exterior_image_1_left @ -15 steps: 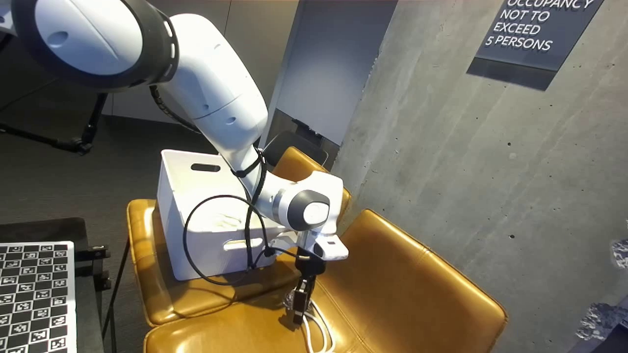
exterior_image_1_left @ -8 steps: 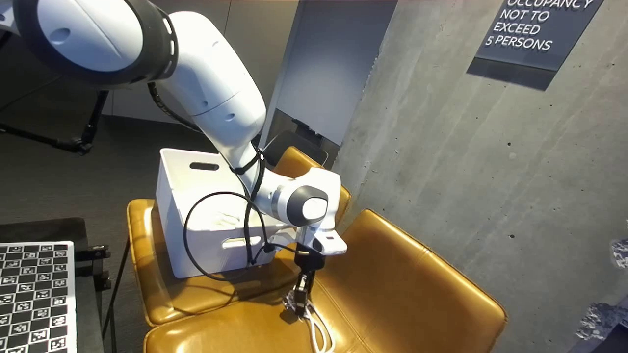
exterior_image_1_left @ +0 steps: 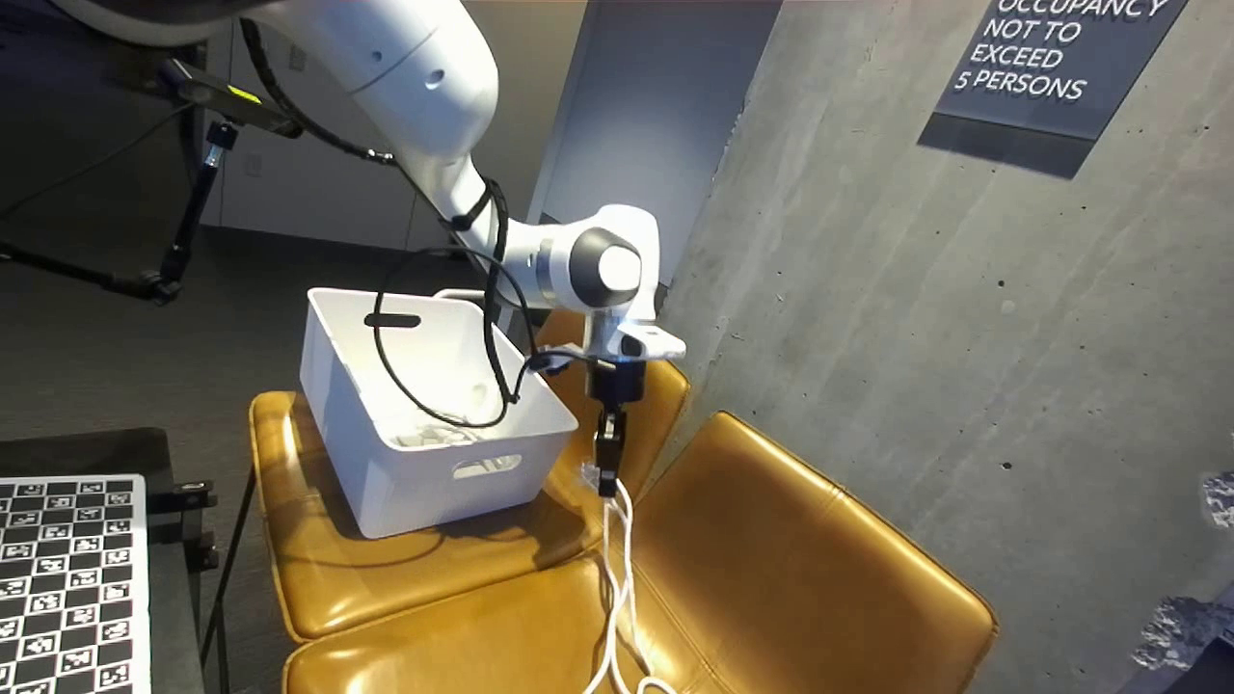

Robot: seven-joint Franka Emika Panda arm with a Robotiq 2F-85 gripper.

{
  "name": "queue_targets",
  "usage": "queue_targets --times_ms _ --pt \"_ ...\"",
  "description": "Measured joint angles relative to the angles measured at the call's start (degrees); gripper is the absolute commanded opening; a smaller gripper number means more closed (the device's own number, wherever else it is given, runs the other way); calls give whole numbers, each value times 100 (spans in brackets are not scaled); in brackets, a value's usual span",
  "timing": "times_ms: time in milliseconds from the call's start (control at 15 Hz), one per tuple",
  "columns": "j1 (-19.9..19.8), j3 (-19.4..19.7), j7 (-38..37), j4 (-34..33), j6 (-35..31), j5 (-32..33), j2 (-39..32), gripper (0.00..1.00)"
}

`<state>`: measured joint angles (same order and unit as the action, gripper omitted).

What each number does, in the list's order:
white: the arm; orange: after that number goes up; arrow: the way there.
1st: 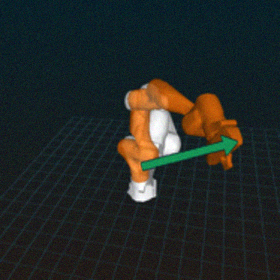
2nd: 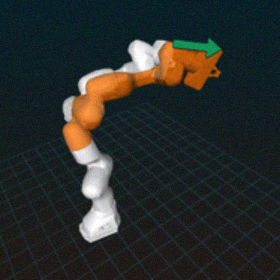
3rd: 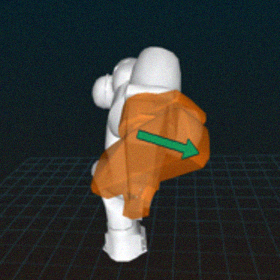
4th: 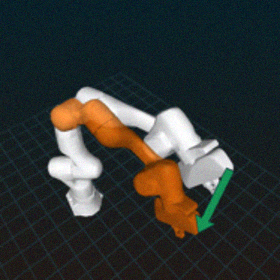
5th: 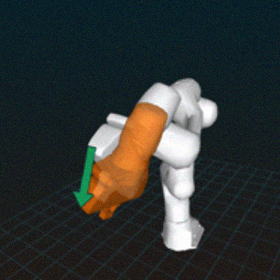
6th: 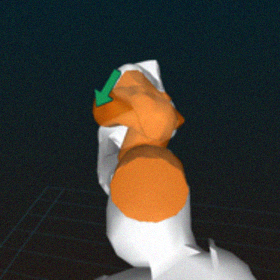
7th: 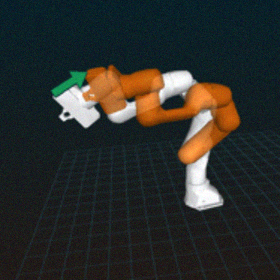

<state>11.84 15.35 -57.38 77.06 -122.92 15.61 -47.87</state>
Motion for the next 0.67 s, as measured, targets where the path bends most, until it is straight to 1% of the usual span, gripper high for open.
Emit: queue_targets --times_ms 67,133,200,267,333,400,467,533,600,667 --pt "64 -3 29 50 109 98 154 1" --pt "106 -11 67 113 205 181 283 15" --pt "125 -25 108 186 265 250 383 25" --pt "127 -37 153 271 291 316 458 23" --pt "122 -37 205 351 295 361 506 30" --pt "109 -37 263 440 296 402 547 40" --pt "90 -37 321 518 296 442 573 8" --pt "66 -37 373 590 296 478 591 10" --pt "34 -36 422 657 295 522 604 6" --pt "1 -32 458 718 294 559 613 0"
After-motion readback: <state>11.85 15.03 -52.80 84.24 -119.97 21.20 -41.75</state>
